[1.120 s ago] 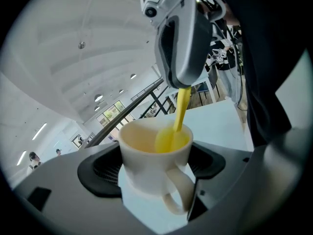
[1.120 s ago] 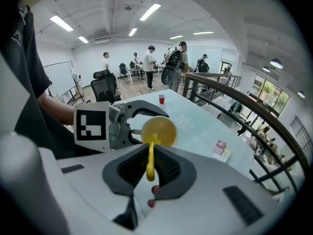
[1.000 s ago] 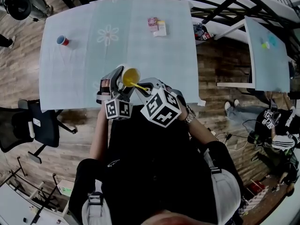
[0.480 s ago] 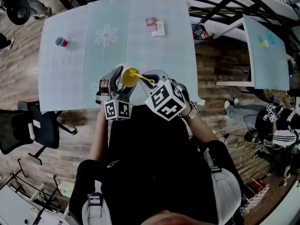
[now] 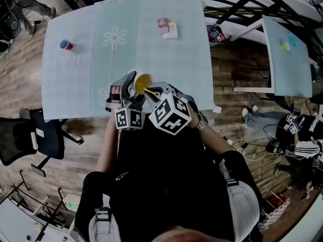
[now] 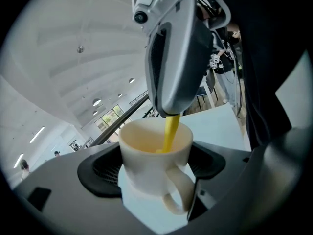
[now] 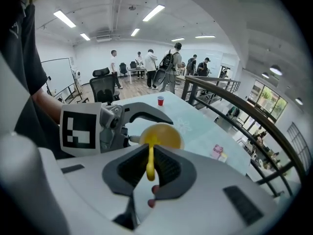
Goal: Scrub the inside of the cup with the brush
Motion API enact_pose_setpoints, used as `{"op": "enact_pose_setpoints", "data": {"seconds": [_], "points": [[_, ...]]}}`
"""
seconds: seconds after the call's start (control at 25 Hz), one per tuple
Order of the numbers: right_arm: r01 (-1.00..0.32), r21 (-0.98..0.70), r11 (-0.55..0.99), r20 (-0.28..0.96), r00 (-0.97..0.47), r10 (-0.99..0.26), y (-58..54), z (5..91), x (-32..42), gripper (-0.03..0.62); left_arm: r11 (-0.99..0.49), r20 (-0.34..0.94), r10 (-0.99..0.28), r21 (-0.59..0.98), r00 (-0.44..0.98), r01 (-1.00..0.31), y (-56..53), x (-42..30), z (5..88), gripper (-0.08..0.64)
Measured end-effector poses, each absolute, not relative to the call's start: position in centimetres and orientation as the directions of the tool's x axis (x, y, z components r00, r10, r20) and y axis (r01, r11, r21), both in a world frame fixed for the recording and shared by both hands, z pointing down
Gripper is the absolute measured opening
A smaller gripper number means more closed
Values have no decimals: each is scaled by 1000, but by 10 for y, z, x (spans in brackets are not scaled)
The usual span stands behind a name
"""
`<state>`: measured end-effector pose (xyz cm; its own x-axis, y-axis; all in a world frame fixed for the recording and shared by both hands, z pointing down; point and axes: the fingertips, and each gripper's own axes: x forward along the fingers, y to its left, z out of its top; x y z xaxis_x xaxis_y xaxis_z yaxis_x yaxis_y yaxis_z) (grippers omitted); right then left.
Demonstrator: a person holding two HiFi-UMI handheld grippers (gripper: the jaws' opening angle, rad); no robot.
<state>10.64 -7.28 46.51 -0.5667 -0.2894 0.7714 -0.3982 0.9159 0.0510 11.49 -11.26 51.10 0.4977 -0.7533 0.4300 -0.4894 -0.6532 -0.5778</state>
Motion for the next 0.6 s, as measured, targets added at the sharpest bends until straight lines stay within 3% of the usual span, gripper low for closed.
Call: {"op": "enact_pose_setpoints", "data": {"seconds": [0.28, 0.6], "points": [[-462, 99, 882, 754, -543, -369, -100, 458, 118, 38, -664, 432, -741, -582, 513, -469, -106, 122, 513, 400], [-464, 73, 883, 795, -507, -333, -93, 477, 127, 38, -643, 433, -762, -596, 481, -482, -117, 111, 509, 400]]}}
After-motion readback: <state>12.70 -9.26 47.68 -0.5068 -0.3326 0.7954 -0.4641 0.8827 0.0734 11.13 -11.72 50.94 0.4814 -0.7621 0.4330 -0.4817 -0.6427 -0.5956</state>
